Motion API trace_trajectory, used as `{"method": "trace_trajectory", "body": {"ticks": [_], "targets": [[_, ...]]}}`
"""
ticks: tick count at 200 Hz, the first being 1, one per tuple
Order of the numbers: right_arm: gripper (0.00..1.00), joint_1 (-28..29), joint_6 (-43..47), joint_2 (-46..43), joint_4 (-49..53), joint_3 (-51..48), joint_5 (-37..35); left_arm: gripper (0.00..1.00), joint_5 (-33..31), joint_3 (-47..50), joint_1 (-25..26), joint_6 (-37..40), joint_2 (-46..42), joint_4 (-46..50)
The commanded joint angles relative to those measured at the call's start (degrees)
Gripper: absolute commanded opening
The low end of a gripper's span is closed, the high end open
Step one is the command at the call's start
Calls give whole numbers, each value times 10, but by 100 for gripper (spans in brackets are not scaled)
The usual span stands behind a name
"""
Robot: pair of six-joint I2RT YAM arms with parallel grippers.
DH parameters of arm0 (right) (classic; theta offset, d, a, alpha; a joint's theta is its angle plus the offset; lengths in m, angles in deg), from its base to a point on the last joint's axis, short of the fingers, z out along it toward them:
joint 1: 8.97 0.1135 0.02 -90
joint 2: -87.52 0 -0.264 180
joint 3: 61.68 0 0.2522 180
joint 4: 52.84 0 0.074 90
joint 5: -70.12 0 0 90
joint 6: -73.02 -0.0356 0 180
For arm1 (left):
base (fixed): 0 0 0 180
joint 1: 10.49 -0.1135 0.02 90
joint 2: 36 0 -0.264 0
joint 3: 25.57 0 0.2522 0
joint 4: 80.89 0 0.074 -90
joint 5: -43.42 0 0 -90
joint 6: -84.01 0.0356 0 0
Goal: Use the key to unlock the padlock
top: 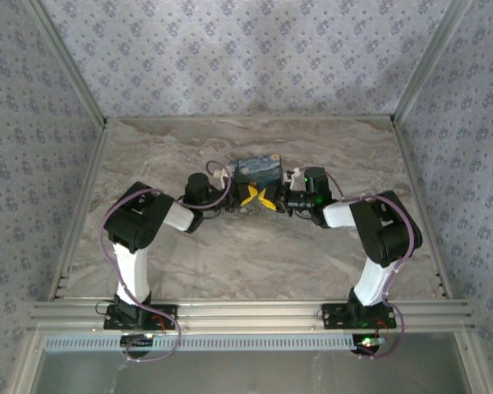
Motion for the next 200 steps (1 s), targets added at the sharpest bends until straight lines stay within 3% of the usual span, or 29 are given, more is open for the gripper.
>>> {"method": "trace_trajectory", "body": {"ticks": [1, 61, 112, 173, 200], "targets": [[30, -10, 47, -35, 44, -16, -43, 0, 33, 5, 9, 60, -38, 54], [34, -13, 166, -139, 219, -56, -84, 0, -1, -4, 9, 93, -42, 119], [27, 80, 289, -208, 386, -9, -244, 0, -12, -4, 12, 112, -60, 166], [18, 143, 306, -200, 384, 29, -405, 0, -12, -3, 15, 112, -80, 180], [15, 154, 313, -172, 400, 56, -419, 0, -13, -4, 16, 109, -81, 179]]}}
